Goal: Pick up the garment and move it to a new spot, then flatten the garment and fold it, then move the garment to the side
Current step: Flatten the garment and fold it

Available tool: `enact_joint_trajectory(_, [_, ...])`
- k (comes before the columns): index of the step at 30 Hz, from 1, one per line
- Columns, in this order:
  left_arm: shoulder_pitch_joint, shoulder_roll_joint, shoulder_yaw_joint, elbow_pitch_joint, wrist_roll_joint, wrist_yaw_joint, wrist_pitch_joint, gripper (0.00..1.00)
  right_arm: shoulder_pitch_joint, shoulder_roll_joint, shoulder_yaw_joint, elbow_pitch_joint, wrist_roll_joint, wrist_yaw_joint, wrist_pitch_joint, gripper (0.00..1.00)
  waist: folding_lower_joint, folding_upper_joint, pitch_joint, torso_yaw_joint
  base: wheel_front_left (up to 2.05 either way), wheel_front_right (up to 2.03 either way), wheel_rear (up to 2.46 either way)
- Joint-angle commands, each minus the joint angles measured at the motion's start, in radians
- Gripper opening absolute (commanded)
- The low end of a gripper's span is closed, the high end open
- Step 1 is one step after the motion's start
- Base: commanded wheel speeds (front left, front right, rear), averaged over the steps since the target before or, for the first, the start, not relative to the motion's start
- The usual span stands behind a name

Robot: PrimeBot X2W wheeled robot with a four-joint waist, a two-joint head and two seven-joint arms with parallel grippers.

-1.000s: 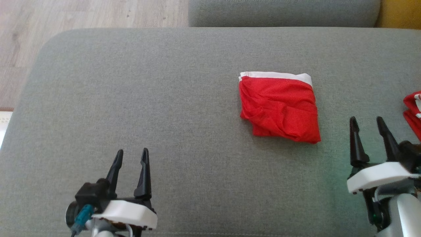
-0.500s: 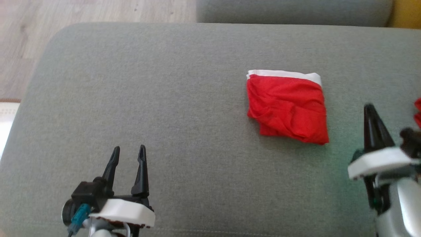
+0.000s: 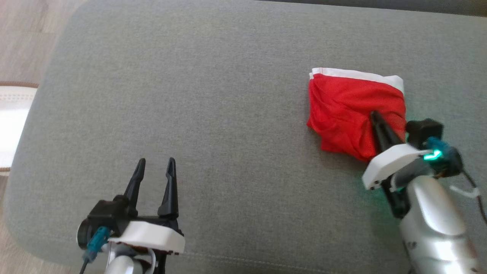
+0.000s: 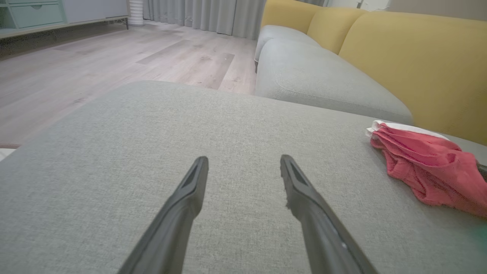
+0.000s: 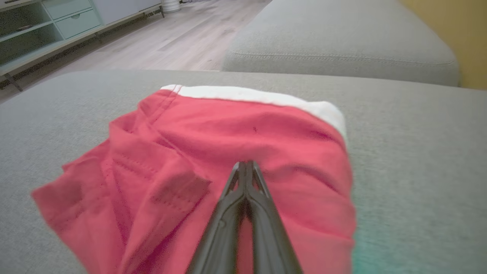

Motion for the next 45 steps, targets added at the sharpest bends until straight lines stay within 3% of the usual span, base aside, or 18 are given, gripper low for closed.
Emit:
enact_joint_trajectory(1, [-0.035,0.0,0.032,-0.031,-0.005,0.009,-0.005,1.0,-0.037,0.024,0.041,0.009,-0.013,-0.001,-0.031,0.0,-0.0002,0.0,0.0,0.01,0.0,0.0,0.0])
enact_joint_trajectory(7, [-0.03,0.0,0.029,-0.029,-0.009,0.015,-0.005,1.0,-0.038,0.057,0.166,0.08,0.007,-0.001,-0.079,0.0,-0.0002,0.0,-0.016,0.026,0.0,0.0,0.0])
enact_joint_trajectory(19, [-0.011,0.0,0.035,-0.034,-0.009,0.02,-0.005,1.0,-0.006,0.071,0.406,0.09,0.095,-0.001,-0.093,0.0,-0.0002,0.0,-0.046,0.002,0.0,0.0,0.0])
enact_joint_trajectory(23, [-0.009,0.0,0.043,-0.032,-0.004,0.018,-0.005,1.0,0.0,0.072,0.397,0.06,0.116,-0.001,-0.126,0.0,-0.0002,0.0,-0.066,-0.026,0.0,0.0,0.0])
enact_joint_trajectory(27, [0.003,0.0,0.058,-0.021,0.01,0.01,-0.005,1.0,0.036,0.056,0.307,0.006,0.099,-0.001,-0.16,0.0,-0.0002,0.0,-0.104,-0.053,0.0,0.0,0.0])
enact_joint_trajectory(28, [0.008,0.0,0.062,-0.016,0.015,0.006,-0.005,1.0,0.052,0.047,0.274,-0.013,0.091,-0.001,-0.166,0.06,-0.0002,0.0,-0.115,-0.058,0.0,0.0,0.0])
enact_joint_trajectory(30, [0.02,0.0,0.071,-0.003,0.026,-0.002,-0.005,1.0,0.093,0.03,0.211,-0.059,0.074,-0.001,-0.174,0.49,-0.0002,0.0,-0.138,-0.067,0.0,0.0,0.0])
enact_joint_trajectory(31, [0.027,0.0,0.076,0.006,0.032,-0.006,-0.005,1.0,0.116,0.02,0.18,-0.086,0.063,-0.001,-0.176,0.95,-0.0002,0.0,-0.15,-0.071,0.0,0.0,0.0])
enact_joint_trajectory(32, [0.034,0.0,0.081,0.017,0.041,-0.012,-0.005,1.0,0.141,0.011,0.147,-0.113,0.054,-0.001,-0.178,1.0,-0.0002,0.0,-0.162,-0.076,0.0,0.0,0.0])
enact_joint_trajectory(39, [0.079,0.0,0.116,0.061,0.07,-0.046,-0.005,1.0,0.307,-0.006,-0.078,-0.289,0.02,-0.001,-0.183,1.0,-0.0002,0.0,-0.219,-0.107,0.0,0.0,0.0])
enact_joint_trajectory(45, [0.103,0.0,0.142,0.08,0.07,-0.057,-0.005,1.0,0.435,0.014,-0.124,-0.352,0.007,-0.001,-0.184,1.0,-0.0002,0.0,-0.247,-0.133,0.0,0.0,0.0])
